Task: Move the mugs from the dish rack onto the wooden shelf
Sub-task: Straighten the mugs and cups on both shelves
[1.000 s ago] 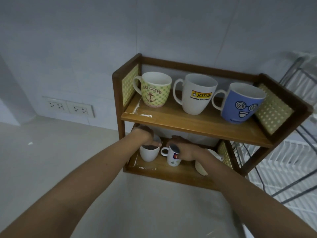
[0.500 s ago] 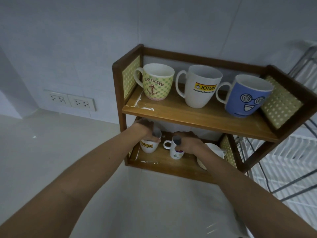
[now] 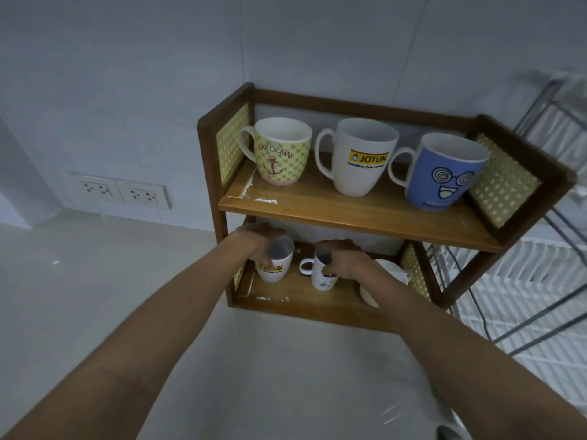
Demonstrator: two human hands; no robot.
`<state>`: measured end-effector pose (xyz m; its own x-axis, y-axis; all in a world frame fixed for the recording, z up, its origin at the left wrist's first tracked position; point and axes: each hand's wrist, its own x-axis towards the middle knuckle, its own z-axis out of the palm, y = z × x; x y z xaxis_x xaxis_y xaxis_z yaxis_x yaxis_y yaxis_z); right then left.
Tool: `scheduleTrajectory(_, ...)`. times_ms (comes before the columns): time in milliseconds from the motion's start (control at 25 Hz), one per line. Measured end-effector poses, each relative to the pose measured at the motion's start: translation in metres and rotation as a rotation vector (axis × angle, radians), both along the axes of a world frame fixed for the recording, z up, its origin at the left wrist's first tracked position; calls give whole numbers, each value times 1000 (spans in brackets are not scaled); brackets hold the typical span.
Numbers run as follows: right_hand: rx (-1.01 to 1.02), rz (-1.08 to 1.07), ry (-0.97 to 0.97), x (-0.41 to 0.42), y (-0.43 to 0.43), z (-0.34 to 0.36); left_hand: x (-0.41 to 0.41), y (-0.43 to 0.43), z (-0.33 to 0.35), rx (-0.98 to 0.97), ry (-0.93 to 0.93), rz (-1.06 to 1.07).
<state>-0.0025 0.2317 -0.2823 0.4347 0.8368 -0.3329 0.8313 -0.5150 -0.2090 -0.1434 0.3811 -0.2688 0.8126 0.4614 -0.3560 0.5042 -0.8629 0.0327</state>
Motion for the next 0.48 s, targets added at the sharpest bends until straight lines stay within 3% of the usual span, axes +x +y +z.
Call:
scheduleTrajectory(120, -63, 18, 71, 2, -7, 4, 1, 1, -1, 1, 16, 7)
scheduleTrajectory(200, -8, -87, 162, 11, -17, 13, 2, -7, -4, 29, 6, -12)
scheduleTrajectory(280, 0, -203, 54, 30, -31, 21, 7, -20, -10, 28, -115, -61)
scheduleTrajectory(360, -208, -265, -216, 46, -47, 25, 21, -37, -15, -4, -253, -135)
scheduleTrajectory(440, -380, -270, -240, 47, -62, 18, 40, -57, -17, -26, -281, -178)
scheduleTrajectory(480, -369, -282, -180, 45, -66, 10, 49, -66, -18, -26, -251, -177)
